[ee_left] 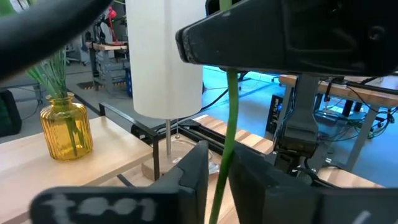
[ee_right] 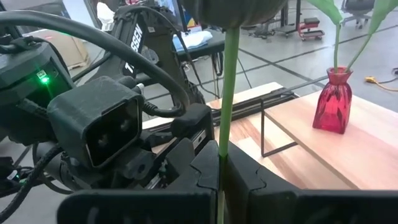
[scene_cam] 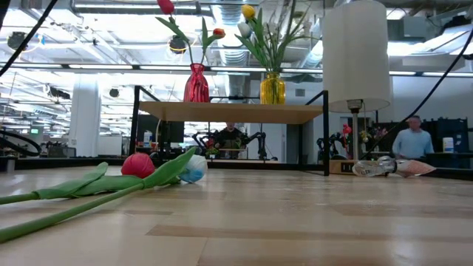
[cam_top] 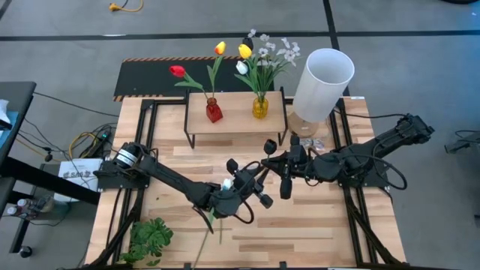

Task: Pick and place flowers into a vace then onto a shelf
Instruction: Put the black tulip into the red flower vase

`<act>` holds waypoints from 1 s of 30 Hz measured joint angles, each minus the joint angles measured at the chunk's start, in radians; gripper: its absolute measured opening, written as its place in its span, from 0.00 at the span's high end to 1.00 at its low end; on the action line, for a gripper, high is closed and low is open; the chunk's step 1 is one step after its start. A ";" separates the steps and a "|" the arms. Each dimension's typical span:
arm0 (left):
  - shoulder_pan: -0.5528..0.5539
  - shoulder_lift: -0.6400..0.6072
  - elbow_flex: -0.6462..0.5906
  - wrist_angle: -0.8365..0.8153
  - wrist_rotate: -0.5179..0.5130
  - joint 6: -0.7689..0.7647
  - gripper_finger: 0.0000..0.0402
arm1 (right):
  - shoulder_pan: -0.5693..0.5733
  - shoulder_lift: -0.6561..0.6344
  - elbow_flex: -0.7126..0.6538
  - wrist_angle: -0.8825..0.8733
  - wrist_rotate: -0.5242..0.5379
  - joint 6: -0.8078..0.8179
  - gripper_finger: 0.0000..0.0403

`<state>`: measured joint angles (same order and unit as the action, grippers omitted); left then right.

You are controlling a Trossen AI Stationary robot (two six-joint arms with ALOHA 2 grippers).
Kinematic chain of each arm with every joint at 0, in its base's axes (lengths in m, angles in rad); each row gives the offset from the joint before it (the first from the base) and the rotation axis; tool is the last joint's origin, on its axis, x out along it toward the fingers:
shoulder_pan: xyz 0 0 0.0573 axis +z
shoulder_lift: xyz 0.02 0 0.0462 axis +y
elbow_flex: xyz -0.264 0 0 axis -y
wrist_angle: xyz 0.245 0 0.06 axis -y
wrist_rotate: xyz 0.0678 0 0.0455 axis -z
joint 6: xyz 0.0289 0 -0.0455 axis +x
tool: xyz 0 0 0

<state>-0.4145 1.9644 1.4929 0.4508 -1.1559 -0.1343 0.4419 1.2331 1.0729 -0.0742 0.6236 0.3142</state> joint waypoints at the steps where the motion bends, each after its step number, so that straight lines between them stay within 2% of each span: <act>1: 0.000 0.000 0.000 0.006 0.000 0.006 0.90 | 0.000 0.000 0.000 0.000 -0.003 0.000 1.00; 6: -0.001 0.000 0.000 0.018 0.005 0.043 0.99 | 0.000 0.000 0.000 0.002 -0.014 0.008 1.00; 11: -0.001 0.000 0.000 0.019 0.004 0.037 0.99 | -0.001 0.000 0.000 0.002 -0.016 0.008 0.98; 18: -0.002 -0.001 0.001 0.048 -0.009 0.041 1.00 | 0.005 -0.012 -0.001 -0.009 -0.029 -0.028 0.80; 22: -0.003 -0.016 0.001 0.068 -0.059 0.081 1.00 | 0.038 -0.055 0.000 -0.083 -0.028 0.020 0.69; 26: -0.008 -0.066 0.001 0.074 -0.127 0.176 1.00 | 0.113 -0.110 -0.001 -0.207 -0.018 0.090 0.61; 30: -0.009 -0.126 0.001 0.073 -0.161 0.243 1.00 | 0.218 -0.142 -0.001 -0.324 0.025 0.207 0.58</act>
<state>-0.4232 1.8383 1.4940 0.5239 -1.3170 0.1089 0.6596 1.0912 1.0719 -0.3981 0.6487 0.5214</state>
